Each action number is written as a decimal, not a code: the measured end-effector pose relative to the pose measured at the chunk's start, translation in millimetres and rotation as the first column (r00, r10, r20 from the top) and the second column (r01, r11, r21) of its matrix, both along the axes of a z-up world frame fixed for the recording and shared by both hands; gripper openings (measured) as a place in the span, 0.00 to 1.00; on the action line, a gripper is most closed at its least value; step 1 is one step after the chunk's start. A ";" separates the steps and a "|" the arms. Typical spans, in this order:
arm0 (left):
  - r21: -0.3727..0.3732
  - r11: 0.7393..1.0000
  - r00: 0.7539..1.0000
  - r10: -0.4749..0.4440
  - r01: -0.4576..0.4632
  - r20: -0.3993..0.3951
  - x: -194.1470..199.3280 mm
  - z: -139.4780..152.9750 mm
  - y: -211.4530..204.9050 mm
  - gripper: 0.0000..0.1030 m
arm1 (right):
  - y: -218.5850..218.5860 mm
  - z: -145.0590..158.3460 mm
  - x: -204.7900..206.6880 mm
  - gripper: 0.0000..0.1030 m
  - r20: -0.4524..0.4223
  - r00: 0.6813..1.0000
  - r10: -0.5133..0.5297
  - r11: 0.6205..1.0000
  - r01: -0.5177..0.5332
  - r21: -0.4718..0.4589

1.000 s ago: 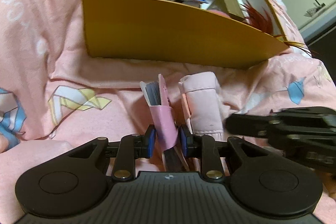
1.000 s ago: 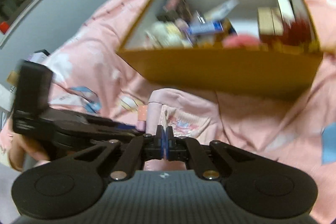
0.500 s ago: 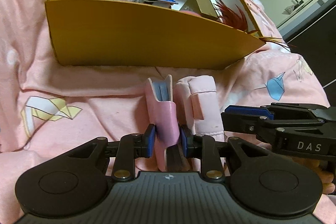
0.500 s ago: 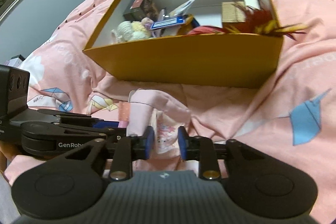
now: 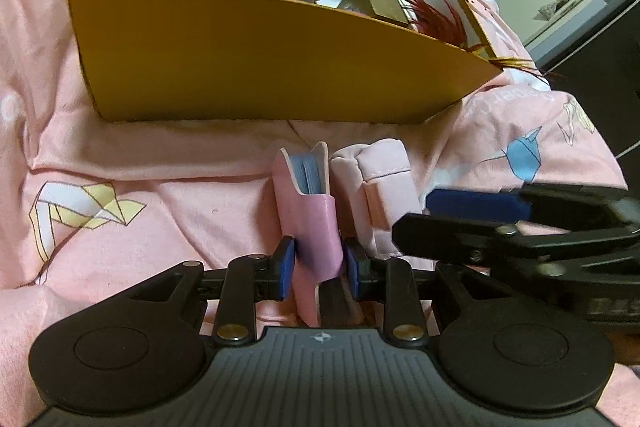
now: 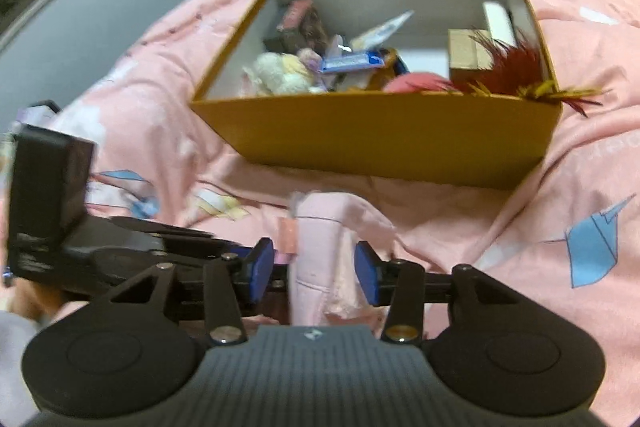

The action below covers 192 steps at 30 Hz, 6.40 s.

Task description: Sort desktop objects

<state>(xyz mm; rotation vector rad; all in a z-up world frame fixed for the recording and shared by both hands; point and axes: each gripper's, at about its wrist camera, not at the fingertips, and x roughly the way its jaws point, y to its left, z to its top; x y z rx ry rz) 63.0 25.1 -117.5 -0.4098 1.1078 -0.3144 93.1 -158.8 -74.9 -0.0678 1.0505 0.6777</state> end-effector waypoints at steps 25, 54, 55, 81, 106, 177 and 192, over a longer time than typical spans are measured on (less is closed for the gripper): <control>-0.007 0.997 0.997 -0.078 0.077 -0.006 8.8 -7.6 -24.6 0.26 | -24.7 -10.0 1.5 0.43 -0.103 0.989 -0.106 0.993 0.110 0.034; 0.021 0.999 0.999 -0.042 0.042 0.013 2.4 -1.3 -17.1 0.23 | -35.4 -17.7 7.0 0.25 -0.148 0.972 -0.181 0.980 0.191 0.058; 0.021 0.999 0.999 -0.034 0.034 0.027 1.4 2.5 -14.6 0.23 | -35.8 -12.6 6.1 0.24 -0.130 0.977 -0.170 0.982 0.180 0.063; 0.083 0.995 0.908 0.012 -0.051 0.420 32.0 141.2 -13.1 0.23 | -36.2 122.0 27.9 0.24 0.326 0.933 -0.155 0.974 0.089 0.209; 0.217 0.976 0.957 -0.065 0.002 0.283 136.9 94.7 -32.7 0.22 | -22.0 82.0 114.6 0.24 0.303 0.933 -0.195 0.977 0.158 0.145; 0.344 0.936 0.925 -0.066 -0.073 0.375 147.3 83.4 21.4 0.33 | 23.9 19.5 205.1 0.42 0.126 0.977 -0.172 0.977 0.153 0.148; 0.501 0.853 0.906 -0.084 -0.150 0.415 158.4 79.4 -0.1 0.25 | 33.7 8.7 198.0 0.42 0.114 0.984 -0.140 0.987 0.128 0.102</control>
